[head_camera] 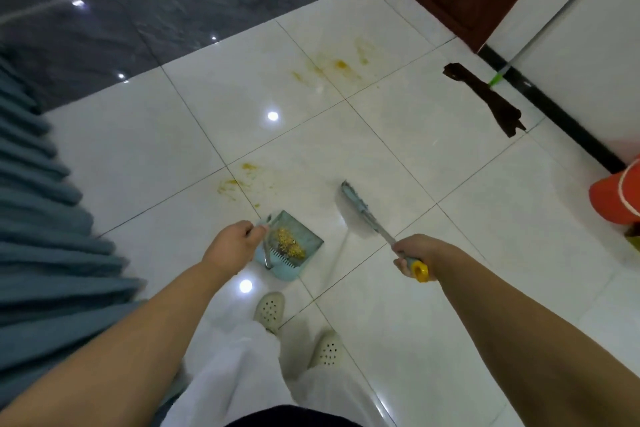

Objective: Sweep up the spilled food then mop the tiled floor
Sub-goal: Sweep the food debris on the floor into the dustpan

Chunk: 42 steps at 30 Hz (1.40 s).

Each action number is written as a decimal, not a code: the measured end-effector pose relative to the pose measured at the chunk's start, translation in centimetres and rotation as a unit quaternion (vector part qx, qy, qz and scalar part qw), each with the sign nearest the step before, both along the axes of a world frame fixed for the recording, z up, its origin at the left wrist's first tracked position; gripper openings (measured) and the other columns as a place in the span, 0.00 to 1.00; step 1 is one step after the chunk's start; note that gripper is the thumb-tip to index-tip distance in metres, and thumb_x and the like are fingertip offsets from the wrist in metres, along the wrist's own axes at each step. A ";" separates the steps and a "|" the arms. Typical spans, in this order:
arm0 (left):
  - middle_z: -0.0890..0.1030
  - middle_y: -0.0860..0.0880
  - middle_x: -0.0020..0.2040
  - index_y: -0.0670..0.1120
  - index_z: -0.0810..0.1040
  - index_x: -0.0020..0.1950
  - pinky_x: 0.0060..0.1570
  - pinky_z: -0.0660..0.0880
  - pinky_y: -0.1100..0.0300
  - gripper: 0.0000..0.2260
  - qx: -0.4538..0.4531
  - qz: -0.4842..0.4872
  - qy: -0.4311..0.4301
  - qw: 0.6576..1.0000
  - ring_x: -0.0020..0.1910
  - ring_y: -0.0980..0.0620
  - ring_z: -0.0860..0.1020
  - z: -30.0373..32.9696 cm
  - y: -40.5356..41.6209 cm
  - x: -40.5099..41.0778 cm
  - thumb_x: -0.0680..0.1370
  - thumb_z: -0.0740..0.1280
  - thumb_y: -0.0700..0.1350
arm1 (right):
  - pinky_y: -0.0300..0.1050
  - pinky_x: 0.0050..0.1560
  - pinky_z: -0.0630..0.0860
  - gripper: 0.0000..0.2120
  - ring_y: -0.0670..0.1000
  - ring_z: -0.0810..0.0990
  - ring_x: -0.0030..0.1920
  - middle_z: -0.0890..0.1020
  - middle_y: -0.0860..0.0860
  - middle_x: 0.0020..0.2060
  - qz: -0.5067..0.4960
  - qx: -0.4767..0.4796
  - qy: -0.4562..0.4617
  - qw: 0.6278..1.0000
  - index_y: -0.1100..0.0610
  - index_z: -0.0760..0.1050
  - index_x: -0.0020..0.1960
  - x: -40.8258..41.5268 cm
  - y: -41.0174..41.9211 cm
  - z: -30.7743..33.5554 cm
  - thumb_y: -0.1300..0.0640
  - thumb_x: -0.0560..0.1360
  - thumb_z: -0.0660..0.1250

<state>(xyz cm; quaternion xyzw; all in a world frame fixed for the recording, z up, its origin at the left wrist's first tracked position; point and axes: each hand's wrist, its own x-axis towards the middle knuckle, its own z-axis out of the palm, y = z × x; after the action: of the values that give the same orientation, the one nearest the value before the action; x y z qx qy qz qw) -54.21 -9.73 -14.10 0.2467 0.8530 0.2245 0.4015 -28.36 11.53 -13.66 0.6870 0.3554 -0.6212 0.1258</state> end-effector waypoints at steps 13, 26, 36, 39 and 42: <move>0.73 0.43 0.31 0.41 0.73 0.41 0.28 0.68 0.60 0.22 -0.046 0.040 0.017 0.998 0.27 0.47 0.70 -1.3 -0.3 6.9 0.81 0.52 0.56 | 0.31 0.20 0.68 0.19 0.46 0.69 0.18 0.73 0.54 0.28 0.236 -0.094 -0.027 0.967 0.59 0.68 0.68 6.3 -2.1 0.3 0.60 0.78 0.61; 0.74 0.46 0.27 0.46 0.71 0.32 0.26 0.66 0.62 0.23 -0.052 0.036 0.148 0.987 0.25 0.49 0.72 -2.4 -6.5 7.7 0.77 0.52 0.61 | 0.31 0.18 0.69 0.12 0.46 0.68 0.15 0.72 0.56 0.31 0.111 -0.040 -0.011 0.993 0.61 0.70 0.60 8.1 -0.2 -0.7 0.61 0.78 0.64; 0.72 0.47 0.28 0.47 0.68 0.33 0.28 0.66 0.61 0.24 -0.091 0.004 0.152 0.984 0.28 0.50 0.71 -3.4 -9.2 6.6 0.78 0.50 0.62 | 0.32 0.20 0.69 0.15 0.46 0.69 0.18 0.72 0.56 0.30 0.142 -0.081 -0.022 0.986 0.65 0.70 0.63 5.6 -6.0 -2.5 0.64 0.77 0.63; 0.72 0.47 0.28 0.46 0.67 0.32 0.28 0.65 0.60 0.24 -0.079 -0.008 0.155 0.985 0.28 0.50 0.71 -3.3 -9.5 6.1 0.78 0.51 0.62 | 0.32 0.19 0.67 0.16 0.45 0.68 0.18 0.72 0.54 0.24 0.176 -0.103 -0.014 0.979 0.62 0.70 0.65 4.8 -8.2 -1.9 0.64 0.77 0.62; 0.71 0.47 0.28 0.46 0.67 0.32 0.28 0.63 0.60 0.24 -0.065 -0.010 0.145 0.987 0.28 0.50 0.70 -3.2 -9.8 5.6 0.79 0.51 0.62 | 0.31 0.20 0.67 0.11 0.45 0.68 0.18 0.72 0.52 0.21 0.212 -0.109 -0.006 0.971 0.58 0.71 0.59 4.1 -9.6 -0.7 0.64 0.77 0.61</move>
<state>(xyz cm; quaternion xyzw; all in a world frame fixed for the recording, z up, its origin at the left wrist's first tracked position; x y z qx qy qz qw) -48.59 -19.58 -17.34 0.2586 0.9125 0.1263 0.2906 -24.23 1.88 -14.33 0.5821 0.4219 -0.6111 0.3313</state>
